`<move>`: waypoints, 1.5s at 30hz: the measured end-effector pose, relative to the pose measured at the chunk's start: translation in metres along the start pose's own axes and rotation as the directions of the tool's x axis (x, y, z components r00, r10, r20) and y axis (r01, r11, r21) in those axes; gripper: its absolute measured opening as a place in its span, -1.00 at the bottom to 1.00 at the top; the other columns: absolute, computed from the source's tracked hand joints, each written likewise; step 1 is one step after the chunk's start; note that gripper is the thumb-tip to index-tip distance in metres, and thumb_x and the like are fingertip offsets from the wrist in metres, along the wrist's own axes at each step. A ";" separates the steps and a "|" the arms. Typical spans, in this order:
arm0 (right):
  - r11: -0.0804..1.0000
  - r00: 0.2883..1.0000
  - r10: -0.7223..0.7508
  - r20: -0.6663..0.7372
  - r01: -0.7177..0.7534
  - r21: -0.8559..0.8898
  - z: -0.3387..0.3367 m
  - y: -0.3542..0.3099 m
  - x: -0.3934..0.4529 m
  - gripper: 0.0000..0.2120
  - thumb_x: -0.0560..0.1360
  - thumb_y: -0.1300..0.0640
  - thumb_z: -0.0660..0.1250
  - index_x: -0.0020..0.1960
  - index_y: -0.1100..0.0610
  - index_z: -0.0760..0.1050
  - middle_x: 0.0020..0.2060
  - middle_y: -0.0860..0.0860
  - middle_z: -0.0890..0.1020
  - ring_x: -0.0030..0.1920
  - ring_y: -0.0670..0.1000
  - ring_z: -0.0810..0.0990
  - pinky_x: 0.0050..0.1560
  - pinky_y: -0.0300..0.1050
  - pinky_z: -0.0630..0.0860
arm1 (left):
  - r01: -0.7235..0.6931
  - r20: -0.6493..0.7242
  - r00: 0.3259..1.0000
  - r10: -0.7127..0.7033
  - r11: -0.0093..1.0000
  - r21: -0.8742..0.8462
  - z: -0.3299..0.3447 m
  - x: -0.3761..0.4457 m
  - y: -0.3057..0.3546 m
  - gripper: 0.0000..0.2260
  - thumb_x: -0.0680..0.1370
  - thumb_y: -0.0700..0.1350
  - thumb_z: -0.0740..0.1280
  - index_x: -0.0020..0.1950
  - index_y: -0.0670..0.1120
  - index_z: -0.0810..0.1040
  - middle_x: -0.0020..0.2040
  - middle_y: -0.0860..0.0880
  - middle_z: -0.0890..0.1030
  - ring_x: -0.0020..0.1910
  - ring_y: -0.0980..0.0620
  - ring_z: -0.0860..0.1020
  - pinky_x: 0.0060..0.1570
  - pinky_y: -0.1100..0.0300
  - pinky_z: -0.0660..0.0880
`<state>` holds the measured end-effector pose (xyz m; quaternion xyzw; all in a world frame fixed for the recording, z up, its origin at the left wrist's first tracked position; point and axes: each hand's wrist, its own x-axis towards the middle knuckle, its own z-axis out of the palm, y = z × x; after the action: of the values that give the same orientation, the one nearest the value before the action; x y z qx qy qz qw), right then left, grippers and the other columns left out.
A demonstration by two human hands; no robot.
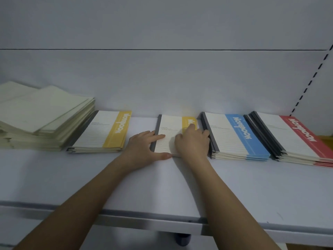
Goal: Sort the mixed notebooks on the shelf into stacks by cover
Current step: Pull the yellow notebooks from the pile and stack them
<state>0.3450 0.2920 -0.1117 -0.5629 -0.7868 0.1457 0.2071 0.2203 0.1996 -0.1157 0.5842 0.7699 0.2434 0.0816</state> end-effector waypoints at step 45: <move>0.848 0.779 -0.388 0.493 0.511 -0.139 0.042 -0.216 -0.094 -0.30 0.47 -0.28 0.32 0.47 0.08 0.28 0.43 -0.03 0.36 0.42 0.02 0.30 0.39 -0.01 0.26 | -0.186 -0.235 0.963 0.134 0.958 -0.220 -0.219 -0.101 -0.210 -0.85 0.58 -0.08 0.31 0.11 0.05 0.62 0.06 0.18 0.63 0.09 0.20 0.52 0.08 0.35 0.41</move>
<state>0.1726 0.1338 -0.0637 -0.3302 -0.9371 0.1100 -0.0274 -0.0192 0.0017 -0.0404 0.6007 0.6890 0.4028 0.0468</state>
